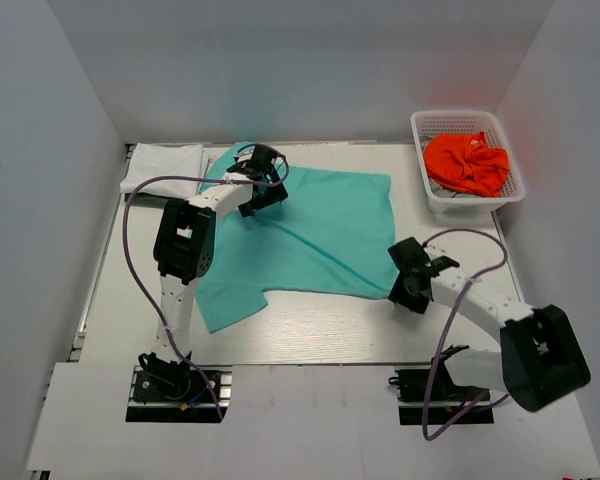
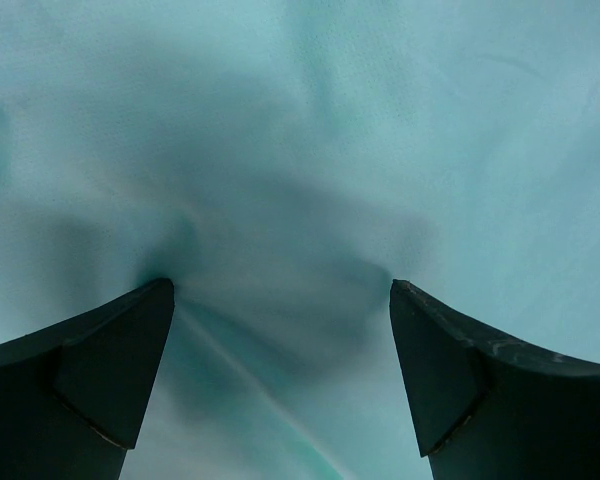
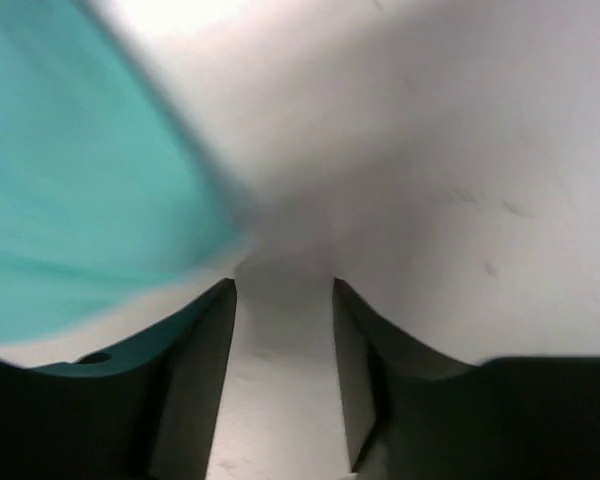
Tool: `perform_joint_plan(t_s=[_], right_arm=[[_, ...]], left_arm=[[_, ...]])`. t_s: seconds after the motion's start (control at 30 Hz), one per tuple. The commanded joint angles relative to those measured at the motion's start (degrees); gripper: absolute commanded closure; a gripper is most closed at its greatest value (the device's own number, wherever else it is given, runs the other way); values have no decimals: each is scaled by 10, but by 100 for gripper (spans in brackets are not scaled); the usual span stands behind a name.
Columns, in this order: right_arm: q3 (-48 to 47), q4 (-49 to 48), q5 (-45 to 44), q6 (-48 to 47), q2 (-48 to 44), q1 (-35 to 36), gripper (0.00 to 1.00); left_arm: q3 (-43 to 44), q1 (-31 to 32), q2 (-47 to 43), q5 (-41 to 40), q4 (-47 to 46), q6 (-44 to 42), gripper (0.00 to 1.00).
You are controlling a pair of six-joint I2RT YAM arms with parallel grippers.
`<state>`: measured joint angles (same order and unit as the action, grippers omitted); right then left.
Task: Fold and stack the t-shirts
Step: Flatten out the tshirt
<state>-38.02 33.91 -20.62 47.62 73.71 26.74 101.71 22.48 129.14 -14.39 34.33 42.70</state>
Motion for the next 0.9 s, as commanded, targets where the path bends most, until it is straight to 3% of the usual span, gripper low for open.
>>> perform_joint_plan(t_s=[0.0,0.1,0.17,0.27,0.3,0.53,0.67,0.87], right_arm=[[64,62,33,56,-66,-3,48],[73,73,65,73,-120,-3,38],[46,86,30,71,-153,-4,37],[-2,56,-11,27,-180,-1,26],[-13,30,-13,-31,-177,-3,23],[-111,-68,45,-132,-48,-2,11],[-154,-143,67,-149,51,-4,10],[-275,-141,102,-143,225,-33,10]], left_arm=[[-42,-10,21,-10,61,17,0],[-50,-5,14,-18,61,17,0],[-50,-5,8,-13,61,17,0],[-50,-5,8,1,54,12,0],[-56,-5,8,7,49,3,0],[-36,-5,-12,56,8,-41,0],[-23,-5,-25,88,-3,-65,0],[-47,0,-89,111,-76,-102,0]])
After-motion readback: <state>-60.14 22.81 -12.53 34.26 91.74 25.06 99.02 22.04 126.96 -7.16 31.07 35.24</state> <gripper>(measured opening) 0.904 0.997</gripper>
